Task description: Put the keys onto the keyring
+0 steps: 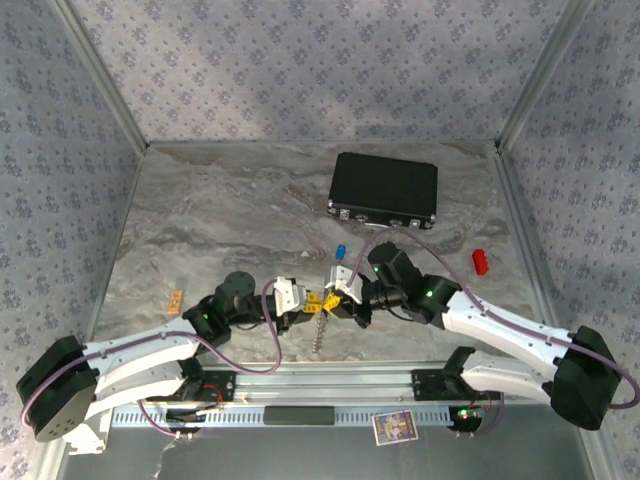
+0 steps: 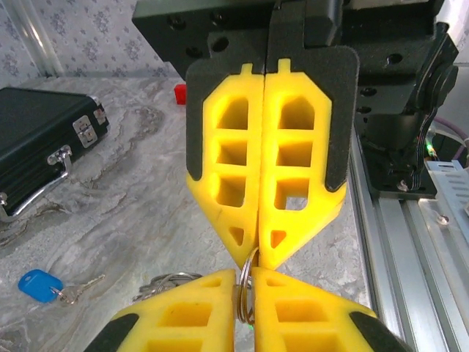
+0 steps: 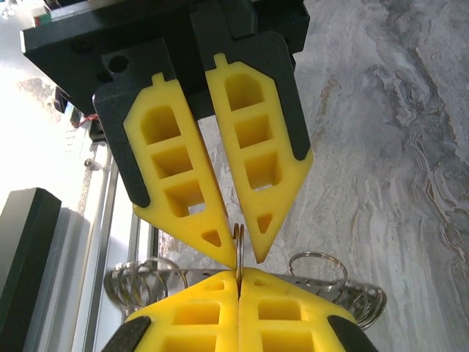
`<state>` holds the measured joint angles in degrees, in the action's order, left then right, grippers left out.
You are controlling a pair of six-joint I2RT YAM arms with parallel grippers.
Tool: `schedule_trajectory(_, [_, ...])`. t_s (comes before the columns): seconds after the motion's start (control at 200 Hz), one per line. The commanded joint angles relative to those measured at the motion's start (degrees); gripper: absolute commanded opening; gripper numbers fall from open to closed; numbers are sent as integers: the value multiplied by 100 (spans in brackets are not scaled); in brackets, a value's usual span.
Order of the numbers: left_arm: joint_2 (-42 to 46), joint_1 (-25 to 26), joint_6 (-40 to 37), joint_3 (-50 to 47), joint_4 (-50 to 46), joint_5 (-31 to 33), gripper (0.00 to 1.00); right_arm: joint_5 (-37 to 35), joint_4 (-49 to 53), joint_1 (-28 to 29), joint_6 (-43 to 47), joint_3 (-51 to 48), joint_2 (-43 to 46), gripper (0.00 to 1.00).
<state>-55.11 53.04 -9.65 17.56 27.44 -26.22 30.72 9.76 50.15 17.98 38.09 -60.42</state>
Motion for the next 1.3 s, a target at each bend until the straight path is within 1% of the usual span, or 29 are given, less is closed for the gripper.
schedule_trajectory(0.0, [-103, 23, -129, 210, -245, -107, 12, -116, 341, 104, 228, 320, -46, 0])
schedule_trajectory(0.05, [-130, 29, -164, 238, -287, -168, 8, -139, 326, 122, 230, 331, -56, 0])
schedule_trajectory(0.105, [-141, 25, -202, 264, -309, -211, 0, -197, 297, 125, 228, 332, -54, 0])
schedule_trajectory(0.115, [-140, 25, -208, 263, -296, -209, 0, -217, 287, 126, 216, 325, -45, 1])
schedule_trajectory(0.16, [-115, 28, -213, 247, -279, -202, 0, -343, 208, 118, 147, 251, 12, 21])
schedule_trajectory(0.18, [-92, 23, -223, 236, -256, -204, 0, -382, 140, 110, 120, 209, 56, 27])
schedule_trajectory(0.21, [-57, 23, -213, 207, -204, -194, 0, -457, 32, 99, 65, 100, 146, 33])
schedule_trajectory(0.26, [6, 27, -190, 152, -74, -182, 0, -589, -166, 75, -35, -146, 336, 37])
schedule_trajectory(0.4, [108, 19, -73, 13, 190, -156, 0, -977, -526, 104, -407, -724, 781, 39])
schedule_trajectory(0.565, [93, 16, 43, -40, 406, -142, 0, -1242, -883, 273, -571, -1080, 827, 39])
schedule_trajectory(0.844, [122, 22, 103, -42, 465, -156, 0, -1093, -1425, 300, -559, -1154, 458, 40])
schedule_trajectory(1.014, [108, 18, 113, -42, 499, -195, 0, -1059, -1648, 299, -515, -1174, 273, 47])
schedule_trajectory(1.099, [107, 19, 114, -42, 518, -209, 0, -977, -1709, 295, -482, -1168, 218, 50])
schedule_trajectory(1.199, [111, 15, 124, -49, 551, -216, 0, -899, -1814, 298, -481, -1179, 156, 50])
schedule_trajectory(1.294, [128, 20, 120, -51, 546, -205, 0, -769, -1906, 291, -484, -1181, 91, 46])
